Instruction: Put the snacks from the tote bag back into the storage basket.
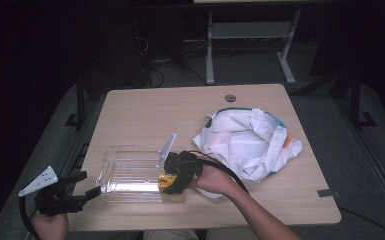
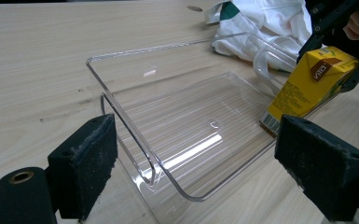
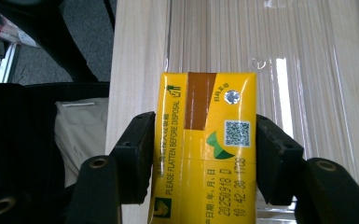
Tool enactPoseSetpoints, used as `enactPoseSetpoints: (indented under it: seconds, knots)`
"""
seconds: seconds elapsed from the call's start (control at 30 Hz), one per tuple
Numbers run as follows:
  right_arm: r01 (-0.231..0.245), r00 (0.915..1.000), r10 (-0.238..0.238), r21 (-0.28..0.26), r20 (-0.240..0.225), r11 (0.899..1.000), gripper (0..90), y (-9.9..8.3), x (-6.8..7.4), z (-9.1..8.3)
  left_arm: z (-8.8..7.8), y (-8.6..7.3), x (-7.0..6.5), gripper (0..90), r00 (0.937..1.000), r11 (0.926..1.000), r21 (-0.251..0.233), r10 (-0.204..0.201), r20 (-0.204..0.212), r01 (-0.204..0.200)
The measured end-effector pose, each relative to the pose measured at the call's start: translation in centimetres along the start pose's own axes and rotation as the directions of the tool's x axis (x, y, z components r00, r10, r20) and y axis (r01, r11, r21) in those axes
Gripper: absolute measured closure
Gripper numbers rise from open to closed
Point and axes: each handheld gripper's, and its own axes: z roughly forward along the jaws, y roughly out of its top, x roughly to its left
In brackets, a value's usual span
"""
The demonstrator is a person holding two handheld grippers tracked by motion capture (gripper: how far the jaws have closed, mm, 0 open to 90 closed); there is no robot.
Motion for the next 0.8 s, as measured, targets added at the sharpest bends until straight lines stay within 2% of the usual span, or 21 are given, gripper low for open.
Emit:
enactPoseSetpoints:
  seconds: [0.8]
  knots:
    - [-0.014,0.9996,0.015,-0.037,0.022,0.999,38.8,0.1,0.0,-1.7,0.0,0.0,0.0,12.7,1.0000,1.0000,0.005,0.006,0.001,-0.006]
